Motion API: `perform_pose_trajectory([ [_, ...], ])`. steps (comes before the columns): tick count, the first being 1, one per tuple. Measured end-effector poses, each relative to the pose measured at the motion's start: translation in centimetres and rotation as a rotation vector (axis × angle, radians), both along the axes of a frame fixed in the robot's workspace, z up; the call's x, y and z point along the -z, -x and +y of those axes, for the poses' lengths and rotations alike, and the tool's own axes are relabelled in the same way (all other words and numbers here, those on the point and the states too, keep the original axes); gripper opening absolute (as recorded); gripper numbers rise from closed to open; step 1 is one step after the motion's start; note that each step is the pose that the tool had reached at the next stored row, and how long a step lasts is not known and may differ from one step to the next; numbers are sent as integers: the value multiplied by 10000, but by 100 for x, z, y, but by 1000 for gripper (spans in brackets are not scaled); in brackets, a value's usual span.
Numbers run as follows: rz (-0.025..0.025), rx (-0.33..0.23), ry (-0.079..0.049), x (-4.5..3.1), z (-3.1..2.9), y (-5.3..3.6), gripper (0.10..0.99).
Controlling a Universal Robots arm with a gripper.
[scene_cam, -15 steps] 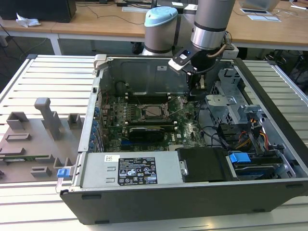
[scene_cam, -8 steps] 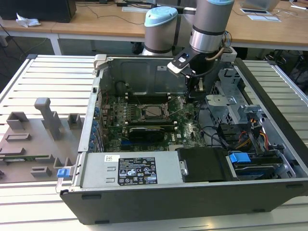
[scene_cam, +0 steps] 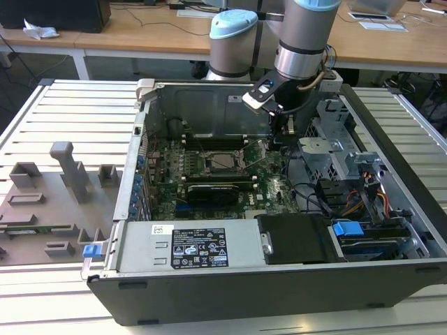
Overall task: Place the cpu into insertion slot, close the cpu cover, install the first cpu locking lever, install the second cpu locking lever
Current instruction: 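Close the cpu cover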
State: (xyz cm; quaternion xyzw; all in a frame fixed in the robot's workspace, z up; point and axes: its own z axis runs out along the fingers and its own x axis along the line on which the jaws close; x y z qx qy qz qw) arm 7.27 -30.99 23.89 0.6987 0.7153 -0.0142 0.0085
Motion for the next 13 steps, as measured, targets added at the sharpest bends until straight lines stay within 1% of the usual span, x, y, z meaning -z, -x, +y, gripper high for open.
perform_pose_trajectory([
  [5,2,0,-3,53,0,0,106],
  [10,3,0,-2,133,0,0,106],
  [13,3,0,-1,138,0,0,106],
])
